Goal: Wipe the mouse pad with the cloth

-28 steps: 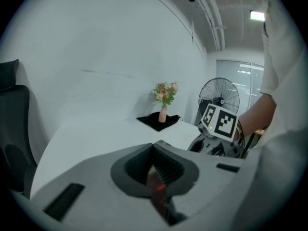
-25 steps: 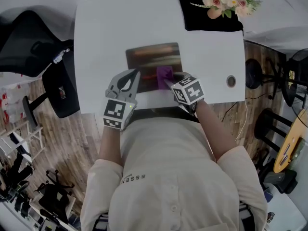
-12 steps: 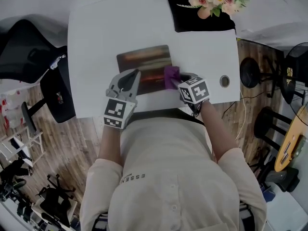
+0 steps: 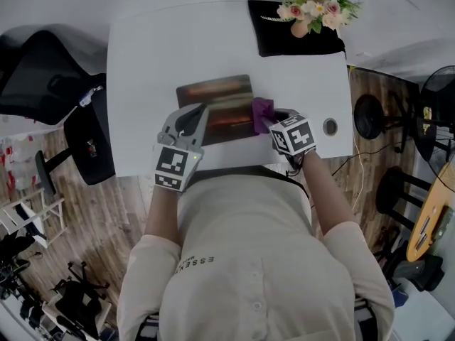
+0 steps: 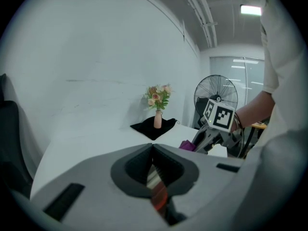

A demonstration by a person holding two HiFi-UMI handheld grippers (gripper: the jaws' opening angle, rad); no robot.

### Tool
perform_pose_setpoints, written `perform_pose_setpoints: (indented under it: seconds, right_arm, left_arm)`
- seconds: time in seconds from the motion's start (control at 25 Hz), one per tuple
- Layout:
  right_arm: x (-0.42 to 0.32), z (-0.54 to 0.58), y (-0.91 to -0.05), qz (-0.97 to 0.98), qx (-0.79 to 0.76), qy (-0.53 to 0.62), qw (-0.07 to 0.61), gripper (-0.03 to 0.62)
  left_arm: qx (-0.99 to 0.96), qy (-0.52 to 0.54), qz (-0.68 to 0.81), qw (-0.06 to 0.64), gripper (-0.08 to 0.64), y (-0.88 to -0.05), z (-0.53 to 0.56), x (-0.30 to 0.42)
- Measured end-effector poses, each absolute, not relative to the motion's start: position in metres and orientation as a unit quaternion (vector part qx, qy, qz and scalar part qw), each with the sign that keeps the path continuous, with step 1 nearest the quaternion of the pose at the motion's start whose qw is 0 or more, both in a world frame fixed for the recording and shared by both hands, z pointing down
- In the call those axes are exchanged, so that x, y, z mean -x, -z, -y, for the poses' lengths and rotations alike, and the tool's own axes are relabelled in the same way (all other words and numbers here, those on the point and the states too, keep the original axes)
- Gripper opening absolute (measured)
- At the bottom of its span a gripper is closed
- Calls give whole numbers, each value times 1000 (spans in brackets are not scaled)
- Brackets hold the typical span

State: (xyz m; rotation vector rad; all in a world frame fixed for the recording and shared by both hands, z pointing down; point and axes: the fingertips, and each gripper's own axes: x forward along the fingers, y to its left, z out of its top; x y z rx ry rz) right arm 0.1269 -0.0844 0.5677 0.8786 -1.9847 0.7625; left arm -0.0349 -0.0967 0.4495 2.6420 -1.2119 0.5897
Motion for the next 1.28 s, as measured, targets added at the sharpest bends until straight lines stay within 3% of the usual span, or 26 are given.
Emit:
perform_pose_setpoints:
  seconds: [0.96, 1.28]
  right_arm:
    - [-18, 136, -313, 897, -416, 33, 147, 100]
    - [-14, 131, -283, 893, -436, 77, 85, 95]
  left_arm:
    - [-869, -144, 469, -61, 2, -299, 104, 111]
    - [-864, -115, 484, -74, 2, -271, 103, 124]
